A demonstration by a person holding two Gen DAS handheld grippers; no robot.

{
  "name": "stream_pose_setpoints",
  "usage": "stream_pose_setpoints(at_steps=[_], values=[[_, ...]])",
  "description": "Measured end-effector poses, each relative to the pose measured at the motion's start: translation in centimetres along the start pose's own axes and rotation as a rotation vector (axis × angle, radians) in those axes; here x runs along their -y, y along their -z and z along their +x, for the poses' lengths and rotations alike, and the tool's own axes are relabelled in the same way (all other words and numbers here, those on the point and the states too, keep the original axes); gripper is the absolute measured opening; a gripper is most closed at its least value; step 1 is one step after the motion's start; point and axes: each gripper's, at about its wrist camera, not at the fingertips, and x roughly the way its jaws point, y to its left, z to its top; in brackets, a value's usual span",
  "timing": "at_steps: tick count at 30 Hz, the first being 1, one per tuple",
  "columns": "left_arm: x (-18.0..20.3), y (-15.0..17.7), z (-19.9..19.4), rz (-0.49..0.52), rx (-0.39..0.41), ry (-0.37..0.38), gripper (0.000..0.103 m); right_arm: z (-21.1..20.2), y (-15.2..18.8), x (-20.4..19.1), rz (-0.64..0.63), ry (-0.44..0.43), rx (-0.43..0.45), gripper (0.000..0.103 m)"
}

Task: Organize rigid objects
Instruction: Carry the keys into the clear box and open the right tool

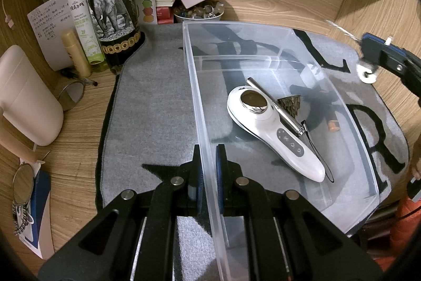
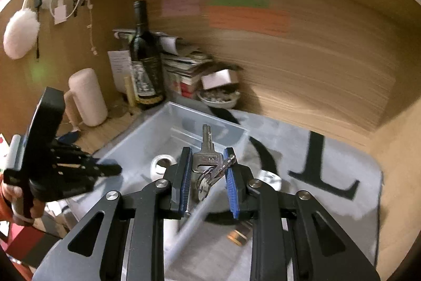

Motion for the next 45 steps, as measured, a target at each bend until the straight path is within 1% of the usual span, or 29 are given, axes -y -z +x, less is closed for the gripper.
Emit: stream_pose_setpoints(at_steps=[7,16,21,23,36,42,44,45], values=[[0.0,0.0,0.0,-0.002,0.001,0.002,0.008,3.0,-0.4,-1.9,-0.037,-0.033,-0.049,0.022],[-0.1,0.0,0.0,-0.008,0.001,-0.001,0.008,7.2,0.8,-1.4,-0.041,-0.035,-0.171,0.022],[-0.1,0.0,0.0,-0.003,0.001,-0.005,0.008,8.6,1.6,-1.3,-0.051,-0.033,-0.232,0.022],[-0.1,0.0,0.0,-0.003,0.001,-0.005,0.008,8.6,1.6,-1.3,-0.062,-0.02,-0.229,0.022],[-0.2,0.0,0.0,-0.003,0.001,-0.003,0.008,8.3,1.4,-2.2,-0.099,-0.03,-0.239,0.023],[-0.2,0.0,0.0,-0.004,0.001,-0.003,0.008,7.0,1.1,-2.3,-0.097,-0.034,-0.207,0.03],[-0.2,0.0,0.0,-0.003,0.001,-0.003,0.008,6.3,0.8,-2.1,-0.09,-0.036,-0.188,0.035],[-0.2,0.0,0.0,-0.003,0.001,-0.003,0.008,5.9,0.6,-1.9,-0.085,-0.034,-0.177,0.036]])
